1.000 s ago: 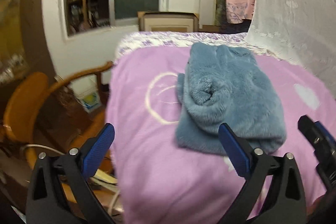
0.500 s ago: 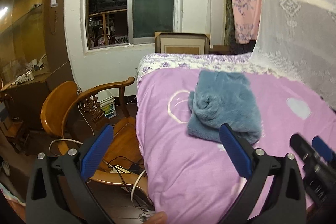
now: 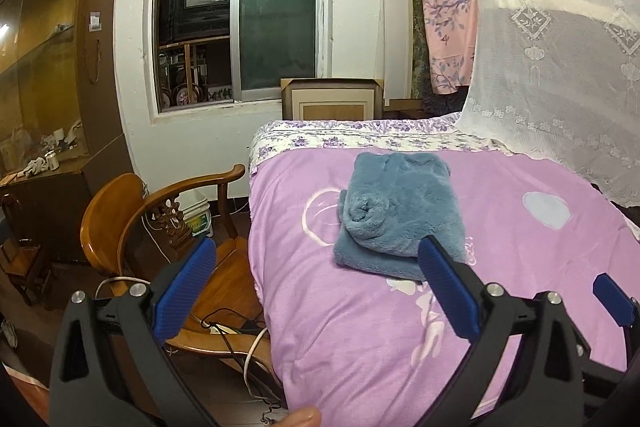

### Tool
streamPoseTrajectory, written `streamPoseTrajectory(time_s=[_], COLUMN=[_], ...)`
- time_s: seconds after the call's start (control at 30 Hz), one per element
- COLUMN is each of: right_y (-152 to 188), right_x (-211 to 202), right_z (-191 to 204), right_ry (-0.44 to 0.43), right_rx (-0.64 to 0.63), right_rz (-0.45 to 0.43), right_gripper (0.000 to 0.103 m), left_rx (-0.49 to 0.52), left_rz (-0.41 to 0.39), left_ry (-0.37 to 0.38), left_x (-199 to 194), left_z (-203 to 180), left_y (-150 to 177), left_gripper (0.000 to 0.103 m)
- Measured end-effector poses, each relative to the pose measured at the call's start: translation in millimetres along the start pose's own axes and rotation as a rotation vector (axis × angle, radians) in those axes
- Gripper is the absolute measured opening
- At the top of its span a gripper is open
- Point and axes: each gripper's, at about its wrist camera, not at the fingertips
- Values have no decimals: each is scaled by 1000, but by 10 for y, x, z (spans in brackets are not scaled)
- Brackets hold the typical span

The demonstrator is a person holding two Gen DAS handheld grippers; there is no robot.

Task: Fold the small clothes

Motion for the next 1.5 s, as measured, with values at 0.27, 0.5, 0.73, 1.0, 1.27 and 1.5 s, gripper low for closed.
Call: streamPoseTrajectory(time_s=[0.27,0.5,0.73,1.0,1.27,1.5], right_y=[-14,-42,-40,-78,-73,-56], right_x=[-21,-15,-19,-144,-364,-380], right_z=[-20,-94,-56,-38,40,-20], right_ry=[4,-6,-10,-36,-34,-13], right_rx=[6,37,23,15,-23,-18], right_rz=[3,16,27,33,16,25], right_gripper=[94,94,95,98,100,100], left_rx=[-9,-2,2,5,-23,7], left_rz=[15,25,57,138,114,64], left_ry=[-1,4,-1,-81,-78,-62], left_x=[1,12,45,-38,-313,-408], left_z=[-8,-41,-75,29,118,48], left_y=[6,42,77,204,252,237], left_gripper=[98,98,99,99,99,99])
Point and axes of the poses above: each gripper's, at about its wrist camera, not at the fingertips, and x roughly the way its jaws point, z to its left, y to its underside, and after that the axes turned 5 degrees about z, right-handed
